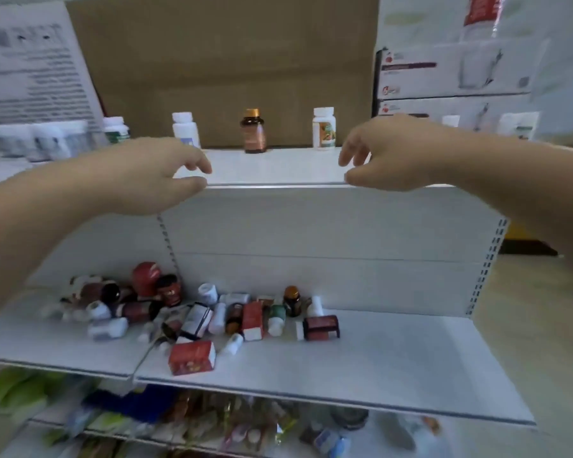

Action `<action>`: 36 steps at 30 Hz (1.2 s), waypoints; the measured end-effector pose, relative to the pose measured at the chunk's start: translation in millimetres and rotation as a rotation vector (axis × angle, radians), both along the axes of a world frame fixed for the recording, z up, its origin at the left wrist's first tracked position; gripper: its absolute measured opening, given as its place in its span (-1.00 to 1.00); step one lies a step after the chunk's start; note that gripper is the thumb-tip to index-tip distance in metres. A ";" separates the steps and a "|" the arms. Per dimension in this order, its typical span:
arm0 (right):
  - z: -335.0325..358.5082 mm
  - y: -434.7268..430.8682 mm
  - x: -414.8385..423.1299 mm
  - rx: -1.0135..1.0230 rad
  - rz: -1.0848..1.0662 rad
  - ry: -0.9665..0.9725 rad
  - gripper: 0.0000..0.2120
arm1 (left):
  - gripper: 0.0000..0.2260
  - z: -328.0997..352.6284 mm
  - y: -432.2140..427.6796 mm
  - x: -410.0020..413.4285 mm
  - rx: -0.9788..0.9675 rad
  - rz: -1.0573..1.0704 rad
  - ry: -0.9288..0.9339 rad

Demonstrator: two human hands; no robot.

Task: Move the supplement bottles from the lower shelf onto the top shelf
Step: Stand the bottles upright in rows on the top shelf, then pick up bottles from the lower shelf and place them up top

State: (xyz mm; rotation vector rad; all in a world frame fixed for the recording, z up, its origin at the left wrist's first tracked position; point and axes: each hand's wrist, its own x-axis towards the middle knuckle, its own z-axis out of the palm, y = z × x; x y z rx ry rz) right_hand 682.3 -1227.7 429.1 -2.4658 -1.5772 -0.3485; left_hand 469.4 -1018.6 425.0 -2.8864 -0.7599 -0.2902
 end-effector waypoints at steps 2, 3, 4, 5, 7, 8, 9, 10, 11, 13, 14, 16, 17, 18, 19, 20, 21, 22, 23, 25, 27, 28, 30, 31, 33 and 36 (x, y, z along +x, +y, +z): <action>-10.4 30.9 -46.0 0.013 0.073 0.018 -0.77 | -0.68 -11.7 23.0 -57.8 0.010 0.062 -0.018; -16.9 46.9 -68.0 0.015 0.112 0.033 -0.79 | -0.68 -18.6 33.8 -86.4 0.011 0.097 -0.024; -24.4 62.7 -89.1 0.009 0.147 0.052 -0.79 | -0.67 -27.0 45.2 -114.3 0.008 0.139 -0.024; -33.2 78.1 -109.5 -0.006 0.177 0.070 -0.79 | -0.65 -36.4 56.1 -141.4 0.004 0.182 -0.015; -55.8 109.1 -144.7 -0.044 0.223 0.087 -0.73 | -0.63 -57.9 75.1 -191.8 -0.012 0.266 0.008; -69.4 123.6 -159.6 -0.054 0.239 0.089 -0.70 | -0.63 -70.3 83.7 -214.2 -0.021 0.303 0.012; -85.0 137.3 -172.6 -0.061 0.253 0.096 -0.68 | -0.63 -84.3 91.4 -234.5 -0.033 0.336 0.008; -102.7 149.8 -184.2 -0.067 0.260 0.109 -0.67 | -0.63 -100.2 97.5 -252.4 -0.055 0.365 0.000; -121.6 161.5 -193.9 -0.074 0.259 0.125 -0.67 | -0.63 -117.7 103.5 -267.9 -0.083 0.391 -0.015; -160.9 183.4 -209.0 -0.090 0.229 0.148 -0.67 | -0.63 -154.2 114.6 -290.8 -0.141 0.445 -0.037; -180.7 193.2 -214.7 -0.100 0.207 0.159 -0.66 | -0.63 -172.1 119.7 -298.3 -0.167 0.469 -0.046; -219.1 210.0 -222.8 -0.123 0.161 0.190 -0.64 | -0.64 -206.3 131.3 -306.1 -0.227 0.497 -0.076; -237.8 217.1 -225.3 -0.136 0.140 0.211 -0.63 | -0.64 -222.0 137.2 -306.7 -0.265 0.501 -0.098; -255.4 223.0 -227.0 -0.142 0.116 0.232 -0.63 | -0.64 -236.6 143.2 -305.4 -0.304 0.500 -0.111; -271.7 228.5 -228.5 -0.145 0.088 0.256 -0.63 | -0.64 -249.8 149.7 -302.3 -0.335 0.495 -0.118; -287.6 233.6 -229.0 -0.150 0.058 0.279 -0.63 | -0.64 -261.4 155.8 -297.9 -0.359 0.494 -0.115; -302.4 238.5 -228.2 -0.156 0.032 0.302 -0.63 | -0.64 -272.1 162.6 -292.4 -0.377 0.492 -0.115; -318.0 243.6 -225.8 -0.163 0.012 0.322 -0.63 | -0.64 -282.2 170.0 -286.0 -0.396 0.491 -0.117; -332.1 248.8 -222.0 -0.166 -0.006 0.338 -0.63 | -0.64 -291.6 177.8 -278.3 -0.411 0.489 -0.122; -358.0 260.5 -211.2 -0.168 -0.036 0.380 -0.63 | -0.65 -309.8 194.6 -260.5 -0.434 0.487 -0.122; -378.6 271.6 -198.8 -0.149 -0.077 0.443 -0.63 | -0.65 -328.0 213.7 -242.5 -0.462 0.483 -0.115; -388.1 277.0 -192.1 -0.138 -0.101 0.470 -0.61 | -0.65 -337.0 224.6 -232.9 -0.483 0.480 -0.109; -406.7 288.6 -179.4 -0.129 -0.122 0.485 -0.56 | -0.65 -353.5 248.9 -212.3 -0.512 0.471 -0.088; -414.9 294.4 -173.3 -0.123 -0.120 0.486 -0.53 | -0.64 -360.9 261.2 -201.0 -0.519 0.464 -0.068; -430.6 305.3 -162.5 -0.129 -0.115 0.508 -0.46 | -0.62 -373.2 281.3 -175.6 -0.545 0.442 -0.023; -447.6 318.1 -151.0 -0.202 -0.116 0.555 -0.32 | -0.62 -389.8 301.7 -129.4 -0.605 0.364 0.025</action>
